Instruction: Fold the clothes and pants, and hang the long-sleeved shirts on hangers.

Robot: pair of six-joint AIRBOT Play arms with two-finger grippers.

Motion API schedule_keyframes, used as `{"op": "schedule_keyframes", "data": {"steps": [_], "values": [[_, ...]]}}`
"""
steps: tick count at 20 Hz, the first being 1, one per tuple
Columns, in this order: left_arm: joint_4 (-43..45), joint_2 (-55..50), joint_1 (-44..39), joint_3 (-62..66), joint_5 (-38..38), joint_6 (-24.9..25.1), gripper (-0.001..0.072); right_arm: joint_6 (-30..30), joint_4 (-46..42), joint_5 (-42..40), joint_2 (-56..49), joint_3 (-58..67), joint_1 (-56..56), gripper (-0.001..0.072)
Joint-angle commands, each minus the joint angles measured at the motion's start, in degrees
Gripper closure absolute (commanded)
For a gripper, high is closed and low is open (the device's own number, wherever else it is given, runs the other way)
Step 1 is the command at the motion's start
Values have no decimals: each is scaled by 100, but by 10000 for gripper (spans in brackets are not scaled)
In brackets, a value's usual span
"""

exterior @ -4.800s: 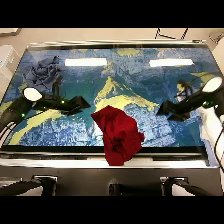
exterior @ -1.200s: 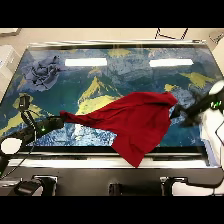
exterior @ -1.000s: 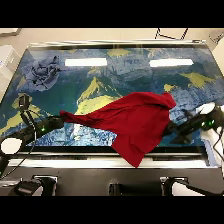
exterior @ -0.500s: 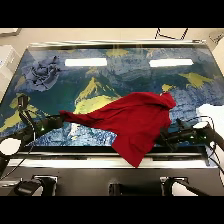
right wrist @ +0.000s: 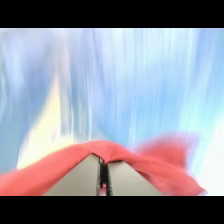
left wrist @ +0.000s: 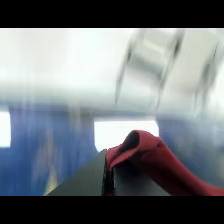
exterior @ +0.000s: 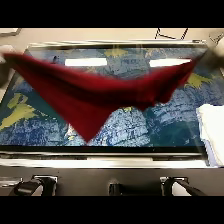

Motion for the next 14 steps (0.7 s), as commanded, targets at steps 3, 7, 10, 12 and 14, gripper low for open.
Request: {"op": "schedule_keyframes", "data": {"steps": [3, 7, 10, 12, 14], "values": [[109, 173, 122, 2140, -144, 52, 691, -129, -697, -1237, 1340, 2079, -2, 675], [109, 442, 125, 2369, 341, 35, 691, -48, -1202, -1331, 1908, 1991, -2, 675], [138, 376, 138, 2514, 496, 35, 691, -35, -1423, -2037, 1947, 1991, -2, 676], [299, 205, 140, 2511, 308, 35, 691, 190, -1445, -1864, 1777, 1991, -2, 676], [564, -175, 140, 2509, -232, 35, 691, 522, -1443, -940, 1366, 1980, -2, 676]]}}
